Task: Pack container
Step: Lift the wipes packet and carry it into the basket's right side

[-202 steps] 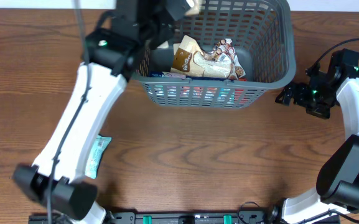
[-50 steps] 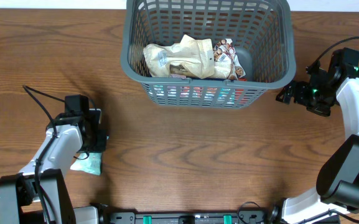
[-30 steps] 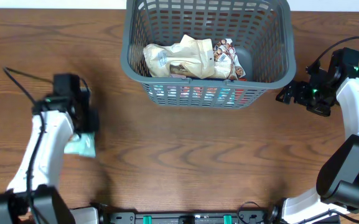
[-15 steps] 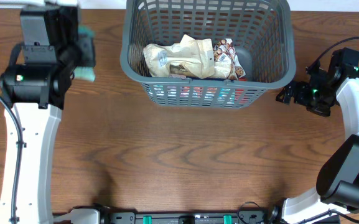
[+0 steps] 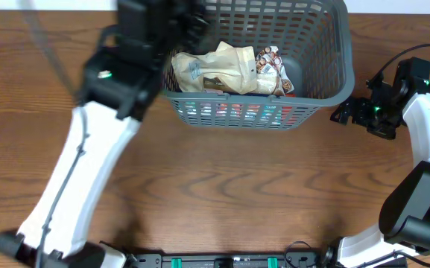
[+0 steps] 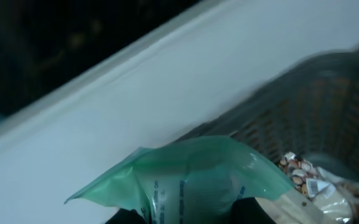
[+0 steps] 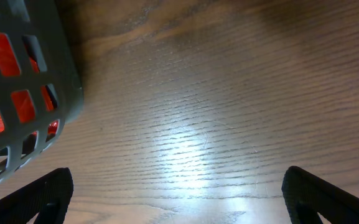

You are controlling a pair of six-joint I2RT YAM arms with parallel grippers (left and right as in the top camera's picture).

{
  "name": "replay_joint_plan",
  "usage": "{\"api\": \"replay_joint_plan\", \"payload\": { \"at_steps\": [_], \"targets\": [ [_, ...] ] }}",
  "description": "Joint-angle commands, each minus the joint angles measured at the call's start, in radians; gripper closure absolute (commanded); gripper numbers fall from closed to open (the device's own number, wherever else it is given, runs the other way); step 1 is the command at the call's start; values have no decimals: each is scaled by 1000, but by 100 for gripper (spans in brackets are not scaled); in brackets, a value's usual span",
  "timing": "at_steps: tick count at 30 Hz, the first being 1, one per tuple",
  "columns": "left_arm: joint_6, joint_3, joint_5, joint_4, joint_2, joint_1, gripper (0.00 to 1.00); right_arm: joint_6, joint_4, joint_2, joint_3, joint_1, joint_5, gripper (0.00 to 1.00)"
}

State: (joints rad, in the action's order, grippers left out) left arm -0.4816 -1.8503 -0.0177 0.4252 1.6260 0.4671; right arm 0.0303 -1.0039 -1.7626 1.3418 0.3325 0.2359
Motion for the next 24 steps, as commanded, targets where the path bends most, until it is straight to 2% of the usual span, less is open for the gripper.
{"api": "replay_joint_plan", "payload": {
  "at_steps": [1, 3, 6, 13, 24],
  "targets": [
    [-297, -9, 2, -52, 63, 53, 94, 11, 2, 16, -2, -13, 8, 1],
    [-397, -9, 1, -80, 103, 72, 94, 11, 2, 16, -2, -13, 7, 1],
    [-462, -9, -2, -100, 165, 90, 94, 11, 2, 16, -2, -13, 7, 1],
    [-468, -9, -135, -99, 300, 119, 94, 12, 3, 16, -2, -13, 7, 1],
    [-468, -9, -136, -99, 454, 196, 94, 12, 5, 16, -2, -13, 7, 1]
  ]
}}
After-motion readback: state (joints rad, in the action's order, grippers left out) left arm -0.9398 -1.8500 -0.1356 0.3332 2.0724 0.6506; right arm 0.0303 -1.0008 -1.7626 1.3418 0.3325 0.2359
